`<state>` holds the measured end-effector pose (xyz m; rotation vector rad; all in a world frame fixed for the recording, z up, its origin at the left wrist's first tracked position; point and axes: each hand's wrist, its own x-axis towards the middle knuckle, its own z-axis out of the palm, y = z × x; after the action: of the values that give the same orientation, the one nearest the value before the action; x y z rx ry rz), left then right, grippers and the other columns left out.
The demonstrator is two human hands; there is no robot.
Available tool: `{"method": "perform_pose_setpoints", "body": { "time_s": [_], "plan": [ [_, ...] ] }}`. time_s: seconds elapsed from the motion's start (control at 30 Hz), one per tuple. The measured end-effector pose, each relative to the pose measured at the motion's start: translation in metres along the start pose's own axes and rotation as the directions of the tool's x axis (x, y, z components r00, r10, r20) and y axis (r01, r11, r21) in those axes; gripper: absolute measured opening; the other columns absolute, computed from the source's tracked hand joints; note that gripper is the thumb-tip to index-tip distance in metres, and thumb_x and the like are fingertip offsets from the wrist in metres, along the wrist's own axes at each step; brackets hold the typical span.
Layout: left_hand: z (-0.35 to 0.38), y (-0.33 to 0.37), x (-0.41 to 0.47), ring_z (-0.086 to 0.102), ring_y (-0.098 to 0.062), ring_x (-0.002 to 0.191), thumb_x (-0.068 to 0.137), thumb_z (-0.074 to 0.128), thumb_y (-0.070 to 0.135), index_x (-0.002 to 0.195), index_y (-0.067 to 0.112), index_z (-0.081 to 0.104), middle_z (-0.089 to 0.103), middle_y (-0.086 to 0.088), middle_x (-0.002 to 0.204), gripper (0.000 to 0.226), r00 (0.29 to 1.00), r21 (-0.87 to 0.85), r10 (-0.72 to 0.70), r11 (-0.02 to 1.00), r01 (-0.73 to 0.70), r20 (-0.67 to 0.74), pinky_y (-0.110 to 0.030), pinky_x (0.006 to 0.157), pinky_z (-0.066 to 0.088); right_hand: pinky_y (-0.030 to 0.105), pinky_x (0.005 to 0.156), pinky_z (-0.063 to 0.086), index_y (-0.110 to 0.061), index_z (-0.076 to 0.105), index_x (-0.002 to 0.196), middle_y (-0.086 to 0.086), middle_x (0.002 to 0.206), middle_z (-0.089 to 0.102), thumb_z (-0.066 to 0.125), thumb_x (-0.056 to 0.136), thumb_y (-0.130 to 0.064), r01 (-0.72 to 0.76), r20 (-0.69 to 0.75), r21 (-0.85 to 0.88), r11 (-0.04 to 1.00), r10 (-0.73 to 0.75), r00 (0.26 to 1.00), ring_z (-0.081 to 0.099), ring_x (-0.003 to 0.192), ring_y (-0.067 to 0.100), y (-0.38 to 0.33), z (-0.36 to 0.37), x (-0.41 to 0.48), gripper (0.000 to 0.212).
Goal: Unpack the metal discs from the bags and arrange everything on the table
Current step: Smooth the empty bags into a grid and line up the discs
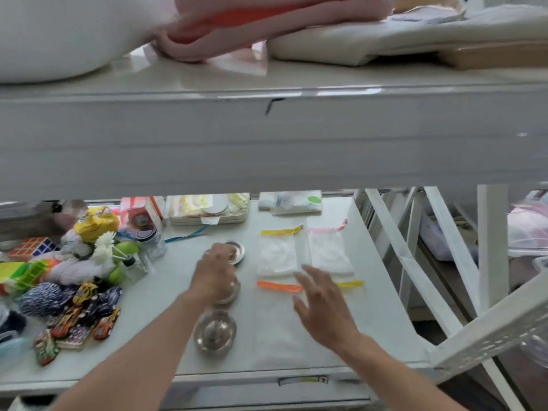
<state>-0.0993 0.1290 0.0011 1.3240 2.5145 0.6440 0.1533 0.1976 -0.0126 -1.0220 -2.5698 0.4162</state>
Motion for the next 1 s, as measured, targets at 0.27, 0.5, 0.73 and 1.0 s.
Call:
{"method": "perform_pose_setpoints", "body": {
  "time_s": [0.27, 0.5, 0.73, 1.0],
  "plan": [
    [-0.032, -0.068, -0.018, 0.056, -0.015, 0.112, 0.073, 0.073, 0.038, 0.114, 0.026, 0.064, 0.057, 0.001, 0.120, 0.044, 0.936, -0.017, 0.150, 0.988, -0.153, 0.319, -0.031, 0.104, 0.042, 0.031, 0.088, 0.060, -0.027, 0.072, 0.114, 0.000, 0.126, 0.071, 0.067, 0.052, -0.046, 0.270, 0.308, 0.069, 0.960, -0.278, 0.910, 0.069, 0.114, 0.022, -0.143, 0.085, -0.063, 0.064],
    [-0.020, -0.070, -0.018, 0.053, -0.019, 0.119, 0.071, 0.070, 0.050, 0.126, 0.027, 0.058, 0.054, 0.002, 0.129, 0.062, 0.916, 0.047, 0.247, 0.960, -0.275, 0.316, -0.032, 0.105, 0.041, 0.033, 0.087, 0.059, -0.024, 0.073, 0.107, 0.000, 0.129, 0.069, 0.055, 0.058, -0.039, 0.140, 0.311, -0.022, 0.990, -0.126, 0.942, 0.068, 0.113, 0.024, -0.155, 0.091, -0.063, 0.055],
    [-0.017, -0.072, -0.014, 0.049, -0.022, 0.123, 0.074, 0.063, 0.056, 0.130, 0.029, 0.054, 0.050, 0.005, 0.136, 0.063, 0.923, 0.047, 0.226, 0.966, -0.253, 0.311, -0.035, 0.105, 0.041, 0.035, 0.086, 0.060, -0.025, 0.073, 0.107, -0.001, 0.131, 0.069, 0.068, 0.049, -0.048, 0.092, 0.298, -0.071, 0.993, -0.066, 0.952, 0.070, 0.111, 0.024, -0.158, 0.093, -0.069, 0.063],
    [-0.017, -0.079, 0.034, 0.023, -0.028, 0.145, 0.097, 0.037, 0.035, 0.148, 0.035, 0.029, 0.020, 0.003, 0.161, 0.052, 0.930, 0.092, 0.118, 0.983, -0.159, 0.347, -0.043, 0.118, 0.023, 0.036, 0.084, 0.062, -0.031, 0.074, 0.108, -0.002, 0.128, 0.072, 0.054, 0.053, -0.056, 0.077, 0.304, -0.036, 0.996, -0.062, 0.951, 0.073, 0.109, 0.023, -0.157, 0.099, -0.071, 0.064]
  ]
}}
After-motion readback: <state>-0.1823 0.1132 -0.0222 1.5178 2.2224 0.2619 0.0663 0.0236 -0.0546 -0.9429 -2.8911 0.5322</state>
